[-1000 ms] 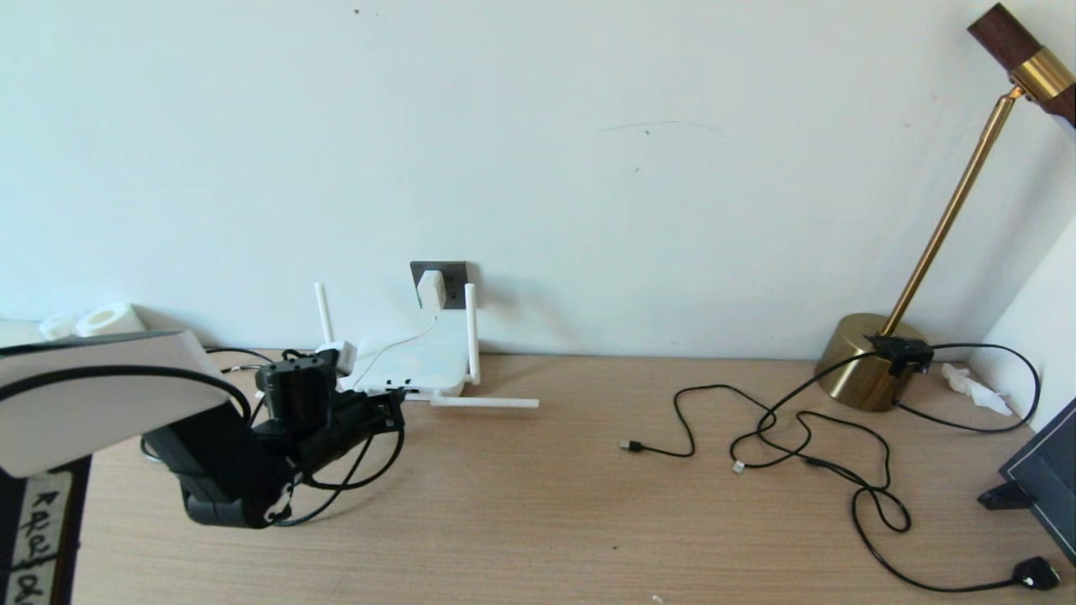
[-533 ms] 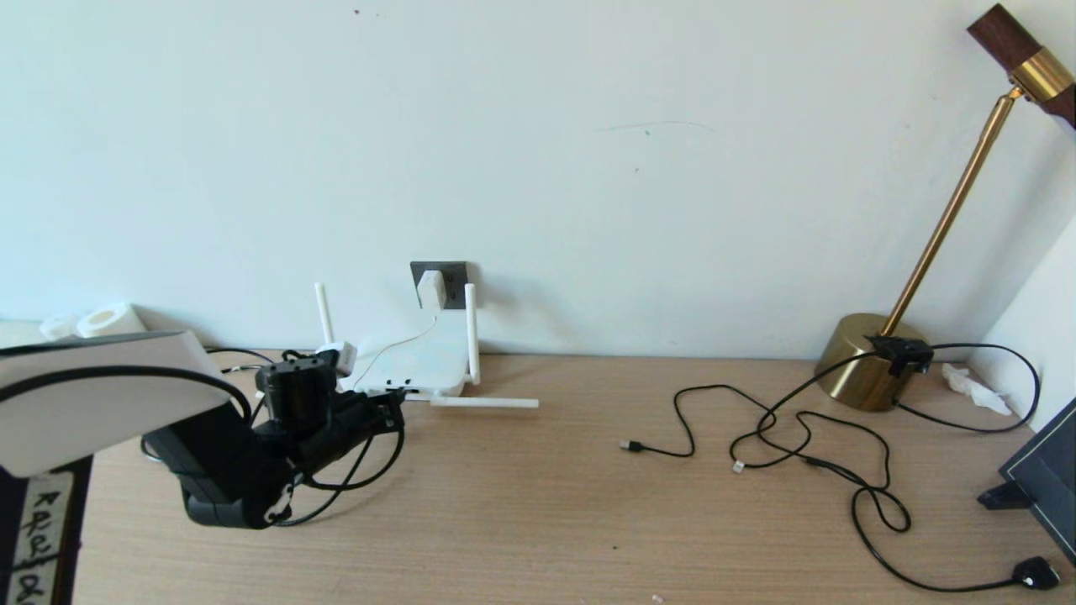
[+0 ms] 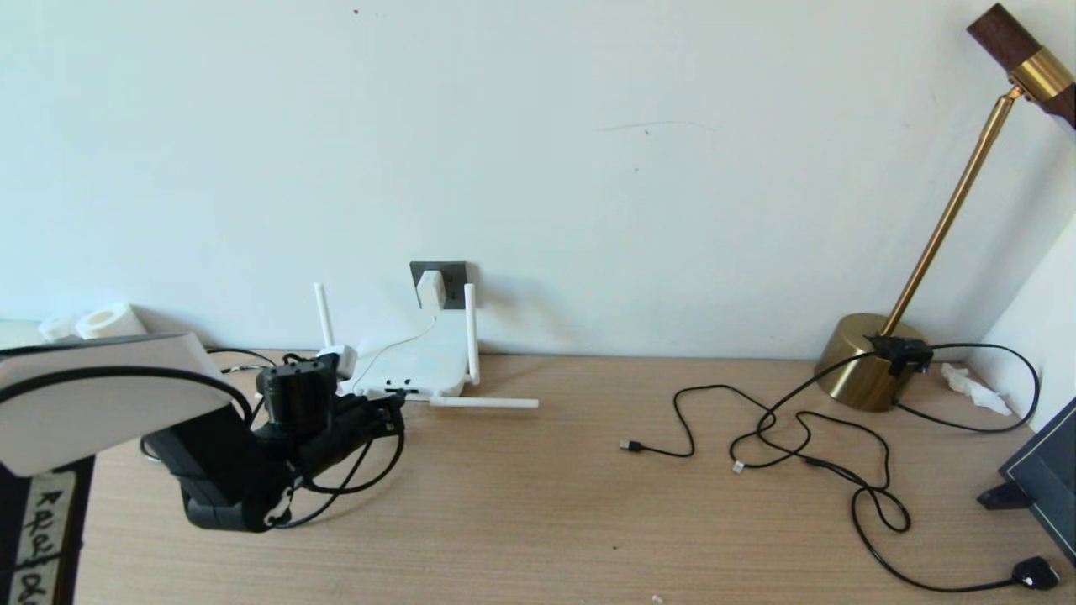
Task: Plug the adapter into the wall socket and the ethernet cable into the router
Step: Plug cable into router interface
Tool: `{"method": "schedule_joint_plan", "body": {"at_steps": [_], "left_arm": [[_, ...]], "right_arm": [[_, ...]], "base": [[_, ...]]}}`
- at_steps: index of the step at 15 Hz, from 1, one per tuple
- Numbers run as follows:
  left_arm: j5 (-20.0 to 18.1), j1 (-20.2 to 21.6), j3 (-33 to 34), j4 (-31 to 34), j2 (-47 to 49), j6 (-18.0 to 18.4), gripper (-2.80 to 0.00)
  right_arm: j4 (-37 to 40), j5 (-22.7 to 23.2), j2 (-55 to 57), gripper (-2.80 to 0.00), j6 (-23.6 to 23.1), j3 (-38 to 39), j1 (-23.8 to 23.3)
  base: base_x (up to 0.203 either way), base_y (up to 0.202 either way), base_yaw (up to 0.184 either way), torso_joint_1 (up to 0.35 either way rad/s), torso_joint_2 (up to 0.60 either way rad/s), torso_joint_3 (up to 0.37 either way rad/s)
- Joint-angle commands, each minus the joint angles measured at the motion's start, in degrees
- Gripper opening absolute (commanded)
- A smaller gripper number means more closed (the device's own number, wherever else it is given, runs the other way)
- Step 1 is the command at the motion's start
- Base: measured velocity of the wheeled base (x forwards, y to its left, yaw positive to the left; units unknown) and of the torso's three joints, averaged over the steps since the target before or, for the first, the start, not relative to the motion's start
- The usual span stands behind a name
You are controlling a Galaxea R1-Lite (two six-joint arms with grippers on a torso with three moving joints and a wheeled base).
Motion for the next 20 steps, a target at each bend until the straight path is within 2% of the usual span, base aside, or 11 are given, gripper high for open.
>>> {"method": "schedule_joint_plan", "body": {"at_steps": [1, 20], "left_arm": [[0.0, 0.0, 0.25, -0.22, 0.23, -0.08, -2.8], [0.26, -0.52, -0.1, -0.22, 0.5, 0.01, -2.8]], "right_arm": [[-0.02, 0.04, 0.0, -2.8, 0.01, 0.0, 0.01], [-0.02, -0.04, 0.0, -2.8, 0.01, 0.0, 0.01]], "base": [[0.0, 0.0, 0.0, 0.0, 0.0, 0.0], [0.0, 0.0, 0.0, 0.0, 0.0, 0.0]]}}
